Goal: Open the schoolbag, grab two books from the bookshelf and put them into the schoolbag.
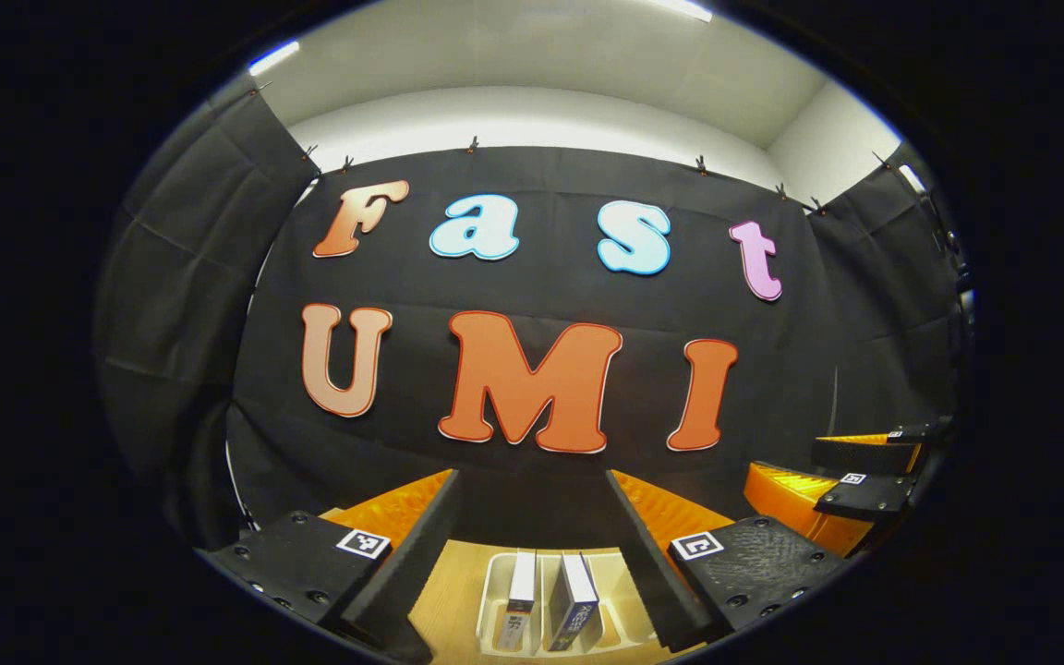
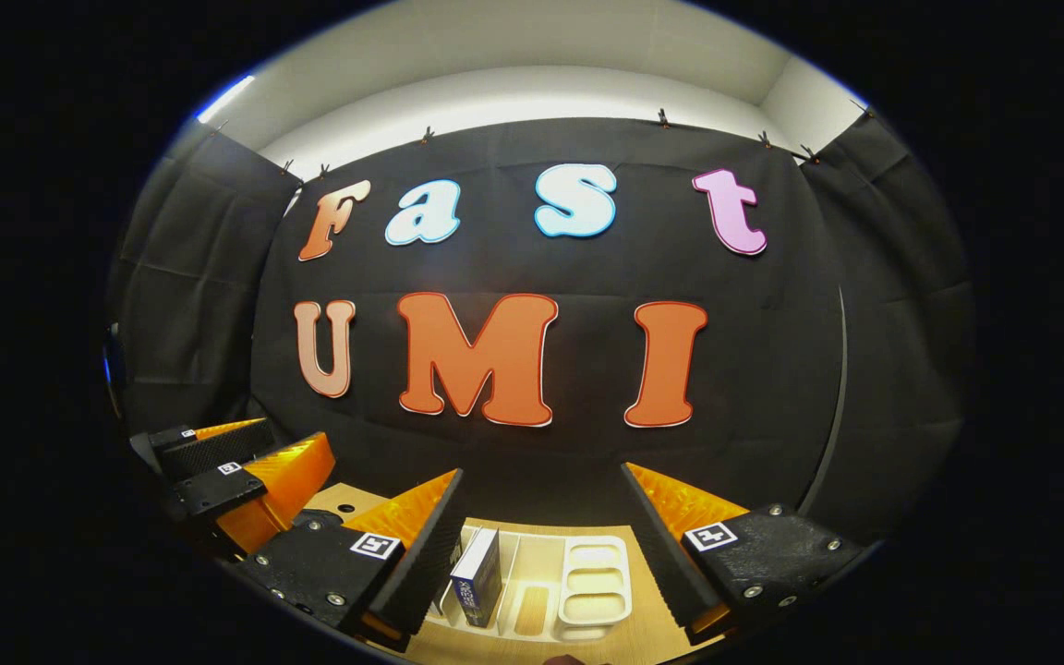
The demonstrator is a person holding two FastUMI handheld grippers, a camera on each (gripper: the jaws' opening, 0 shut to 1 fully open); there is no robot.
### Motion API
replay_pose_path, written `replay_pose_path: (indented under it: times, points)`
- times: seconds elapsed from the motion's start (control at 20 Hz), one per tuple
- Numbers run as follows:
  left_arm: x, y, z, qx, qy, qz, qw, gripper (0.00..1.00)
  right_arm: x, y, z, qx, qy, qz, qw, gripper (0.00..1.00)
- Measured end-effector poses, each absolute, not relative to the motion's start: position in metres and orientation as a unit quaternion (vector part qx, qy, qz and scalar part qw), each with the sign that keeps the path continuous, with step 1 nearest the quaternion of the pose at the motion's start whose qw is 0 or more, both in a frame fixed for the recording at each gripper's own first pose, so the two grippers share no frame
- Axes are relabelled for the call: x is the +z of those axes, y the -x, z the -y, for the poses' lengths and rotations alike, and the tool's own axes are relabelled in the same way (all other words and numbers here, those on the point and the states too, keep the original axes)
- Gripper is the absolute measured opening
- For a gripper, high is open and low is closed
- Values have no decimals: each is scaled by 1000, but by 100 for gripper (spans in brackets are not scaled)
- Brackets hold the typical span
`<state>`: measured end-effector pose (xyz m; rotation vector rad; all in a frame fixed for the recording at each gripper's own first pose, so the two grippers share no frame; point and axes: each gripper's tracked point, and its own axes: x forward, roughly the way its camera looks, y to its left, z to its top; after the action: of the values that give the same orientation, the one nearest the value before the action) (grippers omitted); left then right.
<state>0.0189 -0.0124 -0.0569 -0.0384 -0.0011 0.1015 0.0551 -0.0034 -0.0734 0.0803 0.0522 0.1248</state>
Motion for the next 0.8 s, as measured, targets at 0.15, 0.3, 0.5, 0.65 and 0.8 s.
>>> replay_pose_path:
  times: [0.15, 0.3, 0.5, 0.65, 0.8]
  points:
    - [-66, -21, 12, 71, 18, -9, 997, 94, -83, -58, 10, 66, -42, -28, 997, 96]
    - [-70, -20, 10, 88, 12, -8, 996, 95, -91, -65, 8, 84, -49, -30, 995, 96]
    - [-72, -18, 9, 106, -2, -8, 994, 94, -103, -69, 11, 96, -63, -38, 993, 96]
    - [-76, -17, 8, 107, 0, -11, 994, 95, -111, -76, 14, 94, -61, -46, 993, 96]
    - [-72, -20, -8, 111, -20, -4, 994, 94, -111, -80, 11, 82, -56, -40, 994, 96]
